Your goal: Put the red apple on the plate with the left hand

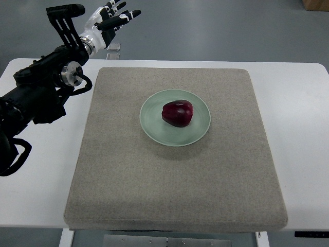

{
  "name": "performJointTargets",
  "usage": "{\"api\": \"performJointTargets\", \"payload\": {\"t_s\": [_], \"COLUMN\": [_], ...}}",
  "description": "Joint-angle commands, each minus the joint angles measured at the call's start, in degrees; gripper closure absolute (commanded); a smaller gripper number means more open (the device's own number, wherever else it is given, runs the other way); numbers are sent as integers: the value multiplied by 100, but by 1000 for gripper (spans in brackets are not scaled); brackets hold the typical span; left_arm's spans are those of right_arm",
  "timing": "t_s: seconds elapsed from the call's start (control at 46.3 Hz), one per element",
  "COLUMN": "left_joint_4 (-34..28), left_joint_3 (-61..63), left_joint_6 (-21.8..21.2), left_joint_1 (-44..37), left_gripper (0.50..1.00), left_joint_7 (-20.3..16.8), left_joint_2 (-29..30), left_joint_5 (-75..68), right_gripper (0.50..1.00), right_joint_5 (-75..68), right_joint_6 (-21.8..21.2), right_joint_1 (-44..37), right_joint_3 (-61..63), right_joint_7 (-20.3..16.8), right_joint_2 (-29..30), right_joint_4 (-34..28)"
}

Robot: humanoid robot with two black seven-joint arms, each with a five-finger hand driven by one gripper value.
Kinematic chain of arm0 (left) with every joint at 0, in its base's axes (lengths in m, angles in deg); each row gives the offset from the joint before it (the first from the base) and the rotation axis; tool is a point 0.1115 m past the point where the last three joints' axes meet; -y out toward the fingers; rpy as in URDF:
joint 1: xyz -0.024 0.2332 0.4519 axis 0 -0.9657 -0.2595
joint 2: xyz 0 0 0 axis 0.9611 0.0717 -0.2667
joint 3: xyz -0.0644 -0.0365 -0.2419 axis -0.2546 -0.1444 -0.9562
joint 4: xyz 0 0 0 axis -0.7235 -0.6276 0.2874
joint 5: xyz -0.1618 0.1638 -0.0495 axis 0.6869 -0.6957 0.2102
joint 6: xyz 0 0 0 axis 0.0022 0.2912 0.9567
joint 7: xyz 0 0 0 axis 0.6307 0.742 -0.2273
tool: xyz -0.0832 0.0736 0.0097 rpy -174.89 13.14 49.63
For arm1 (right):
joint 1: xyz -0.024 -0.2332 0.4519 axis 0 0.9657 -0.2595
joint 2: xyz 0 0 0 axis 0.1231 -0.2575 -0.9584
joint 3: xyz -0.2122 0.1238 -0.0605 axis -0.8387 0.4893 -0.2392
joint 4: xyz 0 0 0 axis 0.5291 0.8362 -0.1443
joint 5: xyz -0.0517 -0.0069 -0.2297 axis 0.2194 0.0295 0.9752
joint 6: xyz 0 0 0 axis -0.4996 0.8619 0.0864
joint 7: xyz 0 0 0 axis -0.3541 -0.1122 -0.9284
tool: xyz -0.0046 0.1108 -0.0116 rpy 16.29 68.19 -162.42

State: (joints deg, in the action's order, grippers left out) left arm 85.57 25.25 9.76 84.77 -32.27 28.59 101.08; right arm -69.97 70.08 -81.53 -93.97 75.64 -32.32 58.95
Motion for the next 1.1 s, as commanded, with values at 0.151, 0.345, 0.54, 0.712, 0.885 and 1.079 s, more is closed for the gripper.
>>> {"api": "performJointTargets", "payload": {"t_s": [0.151, 0.345, 0.54, 0.712, 0.885, 1.079], "left_joint_4": [-356, -329, -320, -276, -268, -276], "left_joint_3": [-23, -129, -497, -998, -1315, -1333], "left_joint_6": [830, 1130, 788, 366, 206, 717], "left_joint_1": [-80, -273, -467, -493, -493, -607], "left_gripper": [506, 506, 506, 506, 508, 506], "left_joint_7": [5, 5, 84, 224, 303, 295], "left_joint_2": [-43, -78, -271, -377, -394, -385], "left_joint_5": [226, 700, 1114, 1114, 1123, 1105], "right_gripper": [536, 536, 538, 536, 536, 536], "right_joint_5": [0, 0, 0, 0, 0, 0], "right_joint_6": [0, 0, 0, 0, 0, 0], "right_joint_1": [0, 0, 0, 0, 0, 0], "right_joint_3": [0, 0, 0, 0, 0, 0], "right_joint_7": [0, 0, 0, 0, 0, 0], "right_joint_2": [0, 0, 0, 0, 0, 0], "right_joint_4": [0, 0, 0, 0, 0, 0]}}
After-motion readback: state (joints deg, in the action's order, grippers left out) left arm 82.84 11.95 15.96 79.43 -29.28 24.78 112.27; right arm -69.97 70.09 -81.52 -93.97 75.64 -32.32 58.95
